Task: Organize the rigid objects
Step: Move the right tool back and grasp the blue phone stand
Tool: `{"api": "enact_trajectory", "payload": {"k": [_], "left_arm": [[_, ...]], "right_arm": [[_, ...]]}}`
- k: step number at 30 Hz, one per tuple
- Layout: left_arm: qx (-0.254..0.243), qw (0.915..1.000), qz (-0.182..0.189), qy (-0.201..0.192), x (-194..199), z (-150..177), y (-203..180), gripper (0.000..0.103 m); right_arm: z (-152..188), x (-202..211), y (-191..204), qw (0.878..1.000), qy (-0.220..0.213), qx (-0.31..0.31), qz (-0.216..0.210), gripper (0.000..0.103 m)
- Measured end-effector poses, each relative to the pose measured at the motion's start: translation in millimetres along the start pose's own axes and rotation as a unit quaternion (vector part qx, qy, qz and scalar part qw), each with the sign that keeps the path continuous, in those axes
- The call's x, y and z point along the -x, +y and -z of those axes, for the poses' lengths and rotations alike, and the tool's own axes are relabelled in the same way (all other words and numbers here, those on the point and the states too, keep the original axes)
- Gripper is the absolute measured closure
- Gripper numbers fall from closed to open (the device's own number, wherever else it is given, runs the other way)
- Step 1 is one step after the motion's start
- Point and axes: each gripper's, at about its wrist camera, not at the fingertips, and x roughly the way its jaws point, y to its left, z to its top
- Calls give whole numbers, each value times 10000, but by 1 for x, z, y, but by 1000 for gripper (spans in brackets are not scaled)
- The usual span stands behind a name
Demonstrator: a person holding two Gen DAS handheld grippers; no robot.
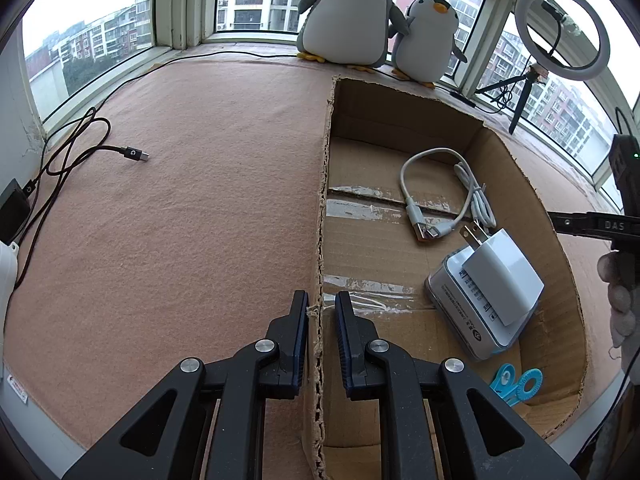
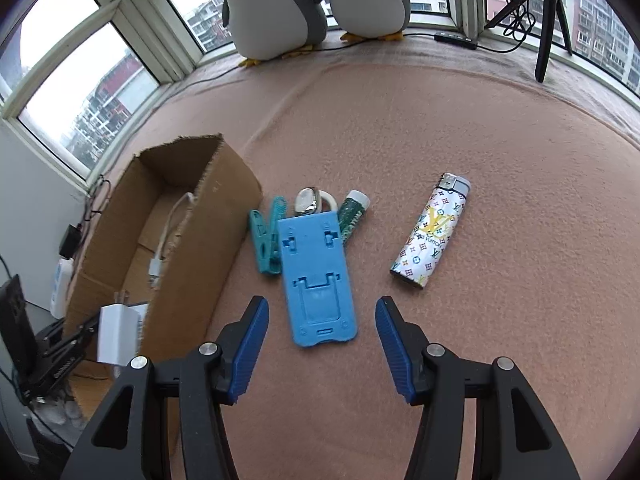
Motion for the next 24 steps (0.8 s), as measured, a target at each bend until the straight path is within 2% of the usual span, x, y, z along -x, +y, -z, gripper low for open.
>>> {"api": "enact_trajectory", "payload": {"k": [6,24], "left_arm": [[-1,10000,3,4,0,0,0,88],[-26,10000,-37,6,-2,2,0,88]], "right_arm": [[-4,-6,-3,9999,30,75,113,51],[-15,-23,4,9997,60,217,68,51]]}}
